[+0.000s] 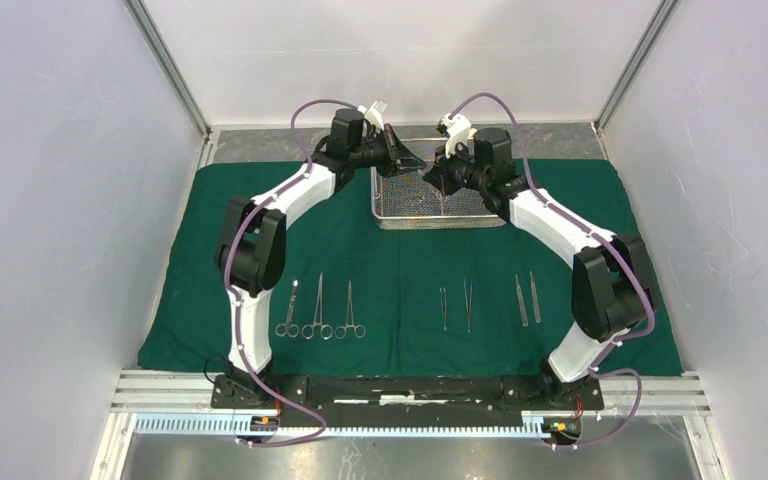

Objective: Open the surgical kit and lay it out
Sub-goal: Place the medical item in the surgical kit.

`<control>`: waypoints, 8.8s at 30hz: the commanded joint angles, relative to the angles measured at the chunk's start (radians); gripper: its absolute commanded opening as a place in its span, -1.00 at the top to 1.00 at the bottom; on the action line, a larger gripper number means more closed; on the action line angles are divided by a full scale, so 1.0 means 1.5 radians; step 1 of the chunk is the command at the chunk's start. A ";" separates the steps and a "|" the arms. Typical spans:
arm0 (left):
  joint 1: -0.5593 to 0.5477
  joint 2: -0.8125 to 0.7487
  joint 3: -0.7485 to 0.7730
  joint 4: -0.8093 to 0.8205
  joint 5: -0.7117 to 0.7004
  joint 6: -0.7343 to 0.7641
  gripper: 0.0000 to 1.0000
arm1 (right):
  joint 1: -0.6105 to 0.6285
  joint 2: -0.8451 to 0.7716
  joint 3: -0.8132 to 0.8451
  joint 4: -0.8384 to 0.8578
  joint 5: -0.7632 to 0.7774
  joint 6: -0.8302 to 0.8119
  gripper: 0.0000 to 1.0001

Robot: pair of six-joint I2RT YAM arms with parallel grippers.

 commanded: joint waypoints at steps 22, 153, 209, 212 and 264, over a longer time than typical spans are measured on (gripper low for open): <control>-0.001 -0.051 -0.008 0.024 0.011 0.106 0.95 | 0.005 -0.040 0.036 -0.062 -0.013 -0.043 -0.35; -0.054 -0.387 -0.647 0.037 0.145 0.315 0.95 | -0.152 -0.345 -0.304 0.028 -0.048 -0.140 -0.41; -0.006 -0.197 -0.565 -0.035 0.130 0.368 0.46 | -0.154 -0.343 -0.323 0.048 -0.077 -0.114 -0.44; -0.006 -0.190 -0.557 -0.055 0.119 0.369 0.33 | -0.154 -0.343 -0.322 0.049 -0.078 -0.114 -0.44; -0.013 -0.420 -0.451 -0.250 -0.118 0.523 -1.00 | -0.152 -0.273 -0.231 0.009 -0.012 -0.127 -0.52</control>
